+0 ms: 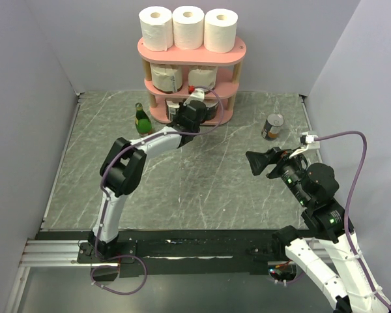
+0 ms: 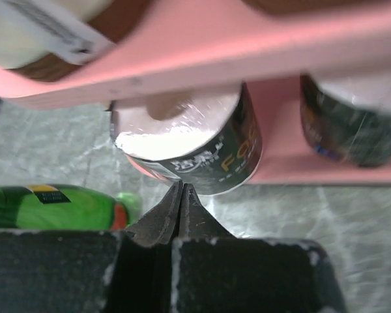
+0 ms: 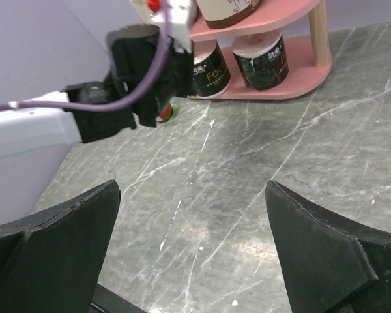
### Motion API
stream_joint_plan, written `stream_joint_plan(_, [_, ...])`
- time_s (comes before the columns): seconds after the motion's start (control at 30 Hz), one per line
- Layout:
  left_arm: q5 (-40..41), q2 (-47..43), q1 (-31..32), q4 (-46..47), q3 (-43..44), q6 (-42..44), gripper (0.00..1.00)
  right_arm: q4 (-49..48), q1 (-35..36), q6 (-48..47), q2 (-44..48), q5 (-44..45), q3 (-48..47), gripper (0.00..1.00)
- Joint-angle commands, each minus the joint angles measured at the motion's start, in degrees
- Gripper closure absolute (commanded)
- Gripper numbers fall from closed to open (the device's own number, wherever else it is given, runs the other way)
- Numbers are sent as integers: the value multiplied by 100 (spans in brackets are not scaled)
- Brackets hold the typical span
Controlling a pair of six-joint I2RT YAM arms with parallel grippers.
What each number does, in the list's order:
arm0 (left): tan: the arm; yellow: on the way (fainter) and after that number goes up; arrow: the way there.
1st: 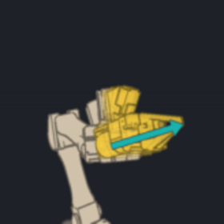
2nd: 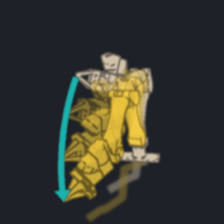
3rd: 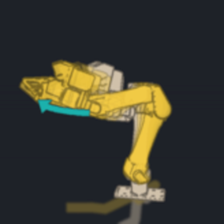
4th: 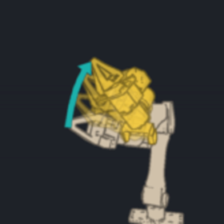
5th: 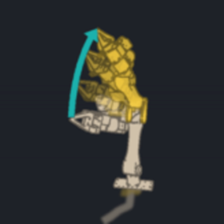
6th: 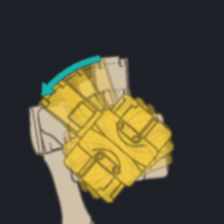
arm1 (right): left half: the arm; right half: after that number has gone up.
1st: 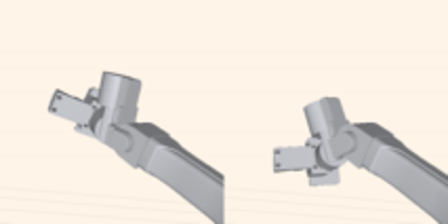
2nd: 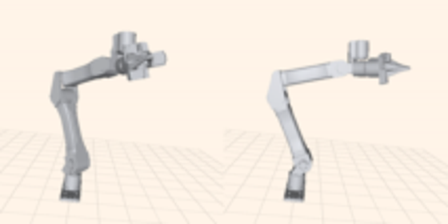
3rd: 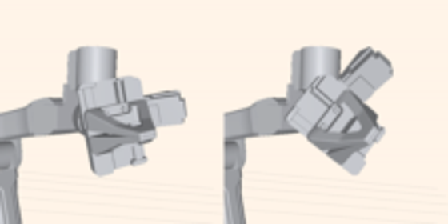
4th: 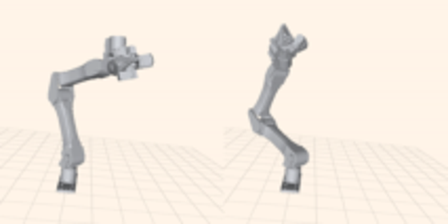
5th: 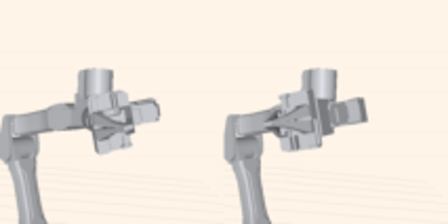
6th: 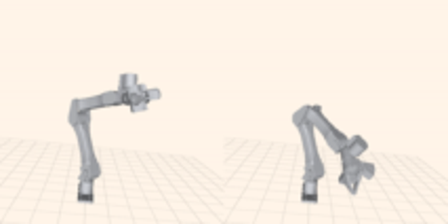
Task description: Place and organize the paper towels onto the shelf
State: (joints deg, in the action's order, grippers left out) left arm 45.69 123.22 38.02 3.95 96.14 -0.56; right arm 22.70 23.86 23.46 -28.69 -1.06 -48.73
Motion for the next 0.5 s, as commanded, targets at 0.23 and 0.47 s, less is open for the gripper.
stream_joint_plan(0.23, [-96,448,13,1529,-157,2268,99,-494,14,9,-401,-61,-146,0])
stream_joint_plan(0.47, [-34,817,-75,2154,19,2798,99,-582,14,79,-690,-79,-207,0])
